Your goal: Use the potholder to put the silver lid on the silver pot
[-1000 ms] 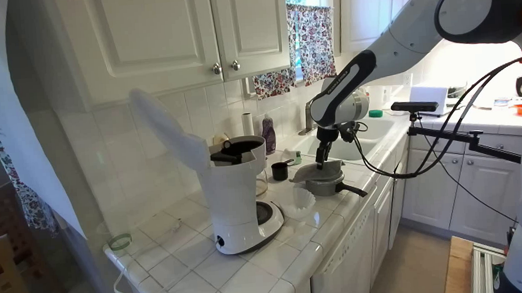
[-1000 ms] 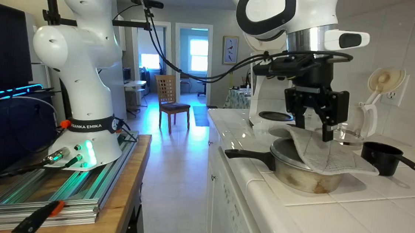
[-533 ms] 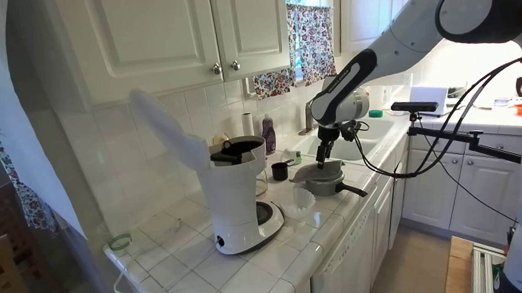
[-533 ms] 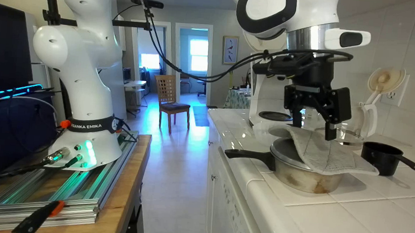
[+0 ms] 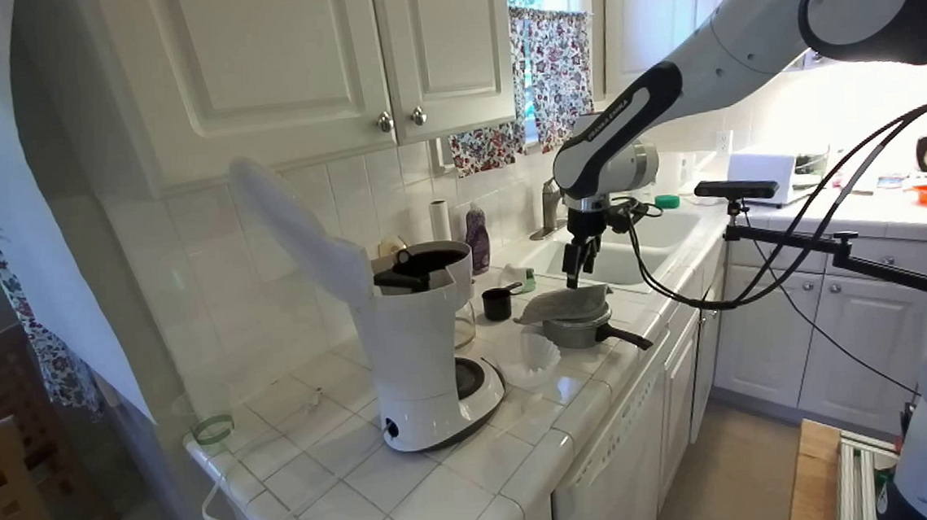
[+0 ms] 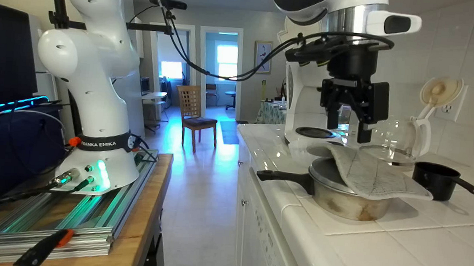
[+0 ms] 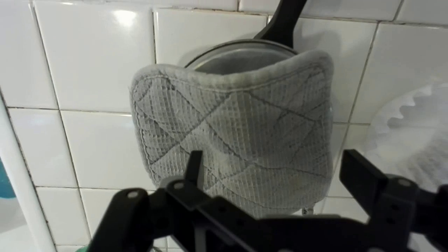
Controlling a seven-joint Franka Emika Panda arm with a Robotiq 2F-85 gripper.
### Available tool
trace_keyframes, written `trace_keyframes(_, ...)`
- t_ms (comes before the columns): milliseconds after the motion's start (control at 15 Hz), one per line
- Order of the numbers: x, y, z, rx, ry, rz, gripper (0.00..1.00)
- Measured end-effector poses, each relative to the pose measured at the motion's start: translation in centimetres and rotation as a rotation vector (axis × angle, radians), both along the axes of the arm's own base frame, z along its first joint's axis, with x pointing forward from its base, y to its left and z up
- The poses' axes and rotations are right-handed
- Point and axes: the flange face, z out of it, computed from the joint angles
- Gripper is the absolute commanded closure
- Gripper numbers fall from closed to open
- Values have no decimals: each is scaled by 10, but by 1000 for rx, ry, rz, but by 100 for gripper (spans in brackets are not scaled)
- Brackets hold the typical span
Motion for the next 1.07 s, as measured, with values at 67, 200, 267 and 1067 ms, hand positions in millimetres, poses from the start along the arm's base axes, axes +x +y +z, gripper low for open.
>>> trace_keyframes(67, -1, 1, 5, 0, 2, -8, 0)
trace_keyframes(200, -4, 3, 15, -3, 6, -18, 0)
trace_keyframes(267, -5, 4, 20, -6, 8, -24, 0)
trace_keyframes(1067, -19, 15, 65, -31, 27, -70, 0)
